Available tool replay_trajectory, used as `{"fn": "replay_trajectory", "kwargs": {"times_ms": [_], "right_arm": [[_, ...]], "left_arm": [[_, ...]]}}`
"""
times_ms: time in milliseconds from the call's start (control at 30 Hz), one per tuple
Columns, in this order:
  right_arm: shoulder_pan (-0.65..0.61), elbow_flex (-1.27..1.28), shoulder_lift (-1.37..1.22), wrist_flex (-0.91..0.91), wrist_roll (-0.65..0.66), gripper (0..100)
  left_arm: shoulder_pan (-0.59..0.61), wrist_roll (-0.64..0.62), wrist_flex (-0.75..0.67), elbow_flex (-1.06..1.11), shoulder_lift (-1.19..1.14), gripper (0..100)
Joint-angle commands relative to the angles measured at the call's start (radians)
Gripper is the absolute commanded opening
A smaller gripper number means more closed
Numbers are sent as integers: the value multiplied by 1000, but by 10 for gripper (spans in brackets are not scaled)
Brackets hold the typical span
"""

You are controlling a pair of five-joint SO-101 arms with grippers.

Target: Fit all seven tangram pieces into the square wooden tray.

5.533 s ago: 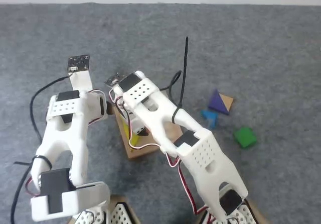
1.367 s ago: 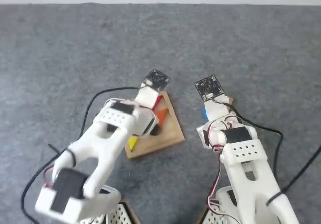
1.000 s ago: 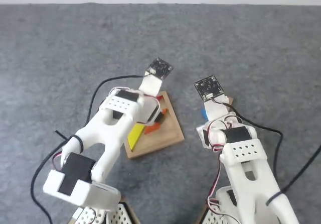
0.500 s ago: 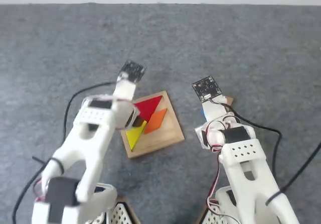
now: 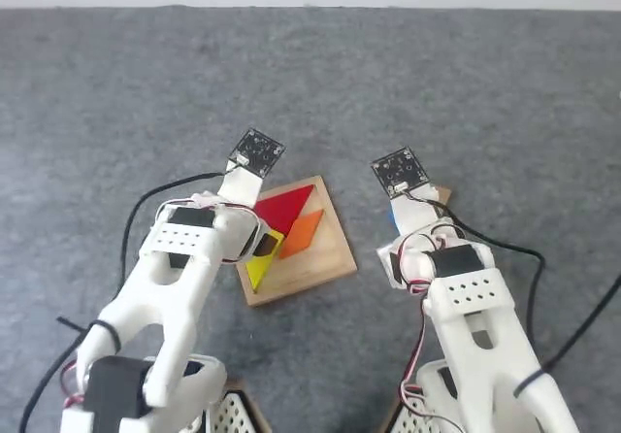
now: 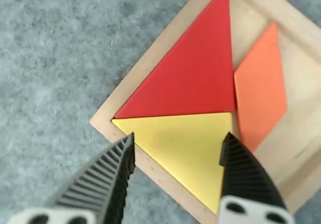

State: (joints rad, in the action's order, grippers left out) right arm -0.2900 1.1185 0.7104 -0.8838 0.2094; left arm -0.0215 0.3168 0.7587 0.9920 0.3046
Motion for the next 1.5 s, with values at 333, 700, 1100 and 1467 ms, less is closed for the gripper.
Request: {"fn": "replay_trajectory", "kwargs": {"times_ms": [333, 700, 1100, 1467], "right_arm": [[-5, -14, 35, -5, -11, 351], [-5, -14, 35, -5, -11, 351], [-4, -14, 31, -5, -11, 351], [-5, -14, 33, -5, -11, 351]], "left_arm": [[-32, 14, 23, -8, 32, 261], [-146, 9, 23, 22, 31, 261], [-152, -21, 15, -133, -123, 261], [-123, -44, 32, -130, -46, 261]]}}
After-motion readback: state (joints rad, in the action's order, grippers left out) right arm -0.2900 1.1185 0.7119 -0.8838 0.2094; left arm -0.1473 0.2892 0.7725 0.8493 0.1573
